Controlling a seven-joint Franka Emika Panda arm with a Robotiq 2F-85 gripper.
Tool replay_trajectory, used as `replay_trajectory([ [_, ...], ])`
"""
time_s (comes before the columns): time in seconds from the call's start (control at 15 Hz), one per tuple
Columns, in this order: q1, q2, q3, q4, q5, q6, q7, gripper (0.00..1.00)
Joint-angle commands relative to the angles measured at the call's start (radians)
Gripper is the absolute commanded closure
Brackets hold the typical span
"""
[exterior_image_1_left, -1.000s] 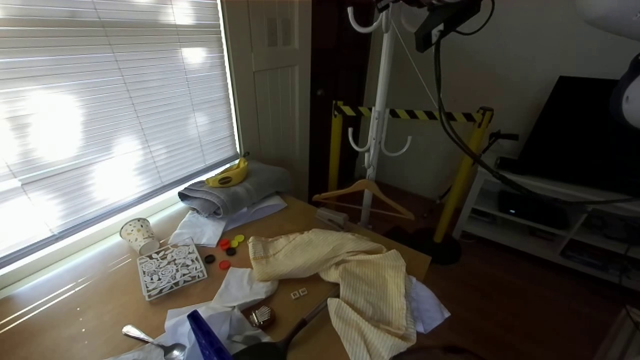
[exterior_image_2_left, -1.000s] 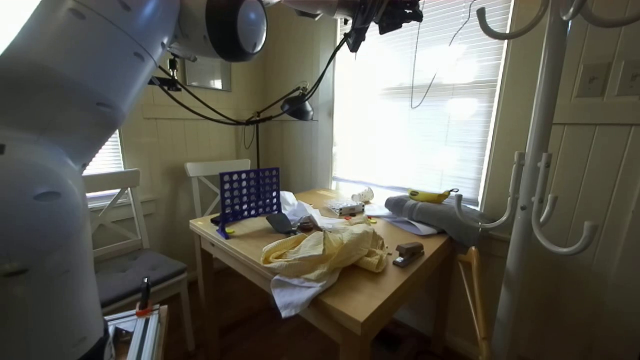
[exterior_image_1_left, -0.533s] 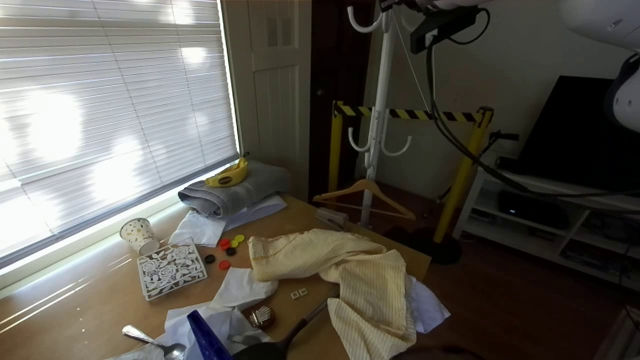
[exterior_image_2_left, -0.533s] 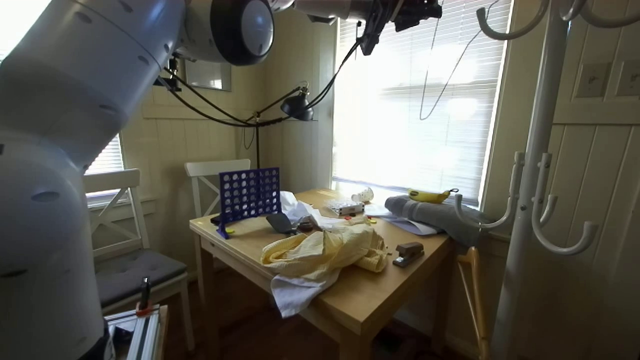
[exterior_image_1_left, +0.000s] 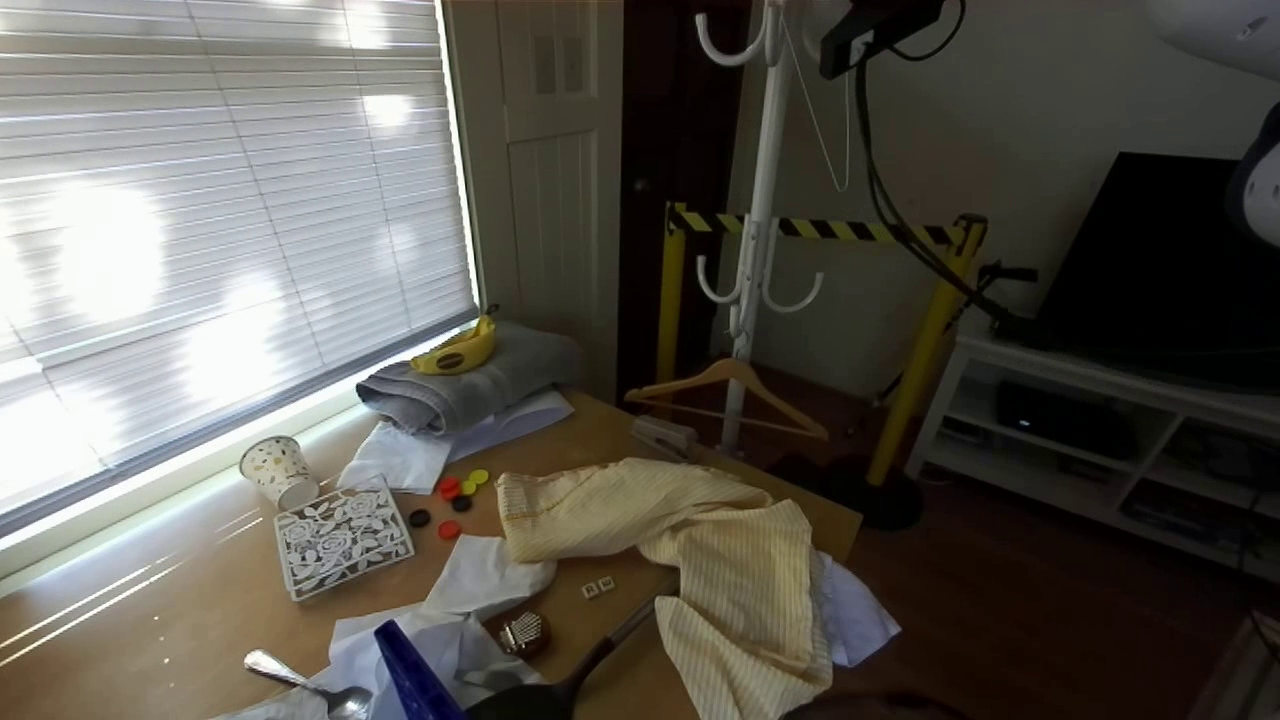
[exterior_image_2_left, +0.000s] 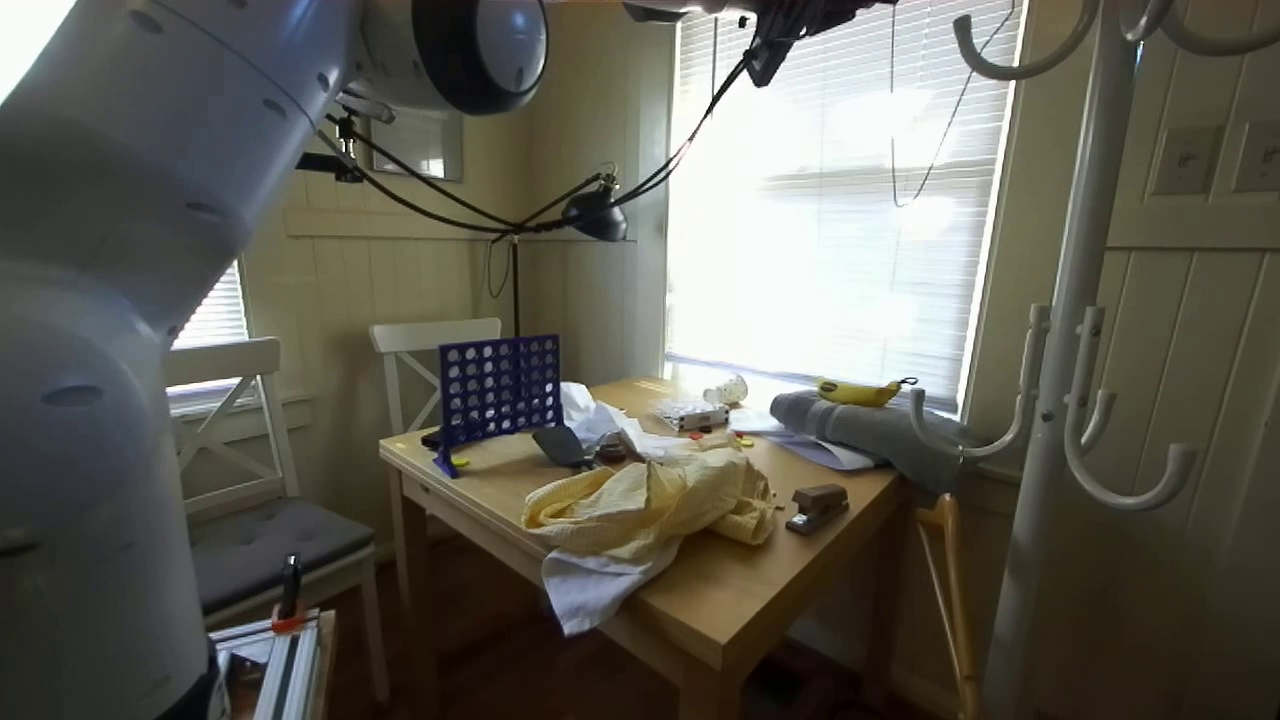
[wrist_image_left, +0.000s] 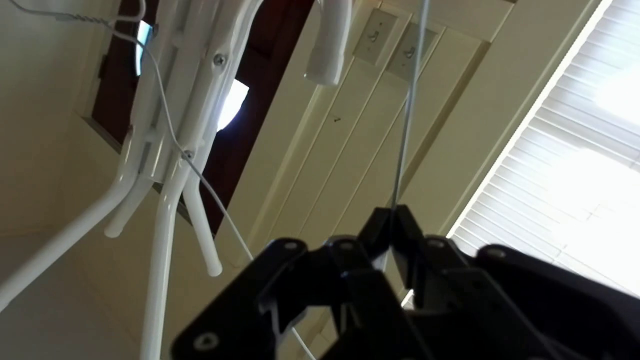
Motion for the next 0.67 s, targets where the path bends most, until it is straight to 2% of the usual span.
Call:
replay_trajectory([
  [0.0,-0.042,-0.053,0.008,-0.037,0.016,-0.064,-0.005,0.98],
  [0.33,-0.105,-0.069,0.032,-0.061,0.082,-0.174,-0.002,0.98],
  [0.6,-0.167,-0.085,0.056,-0.111,0.152,-0.306,-0.011,0.98],
])
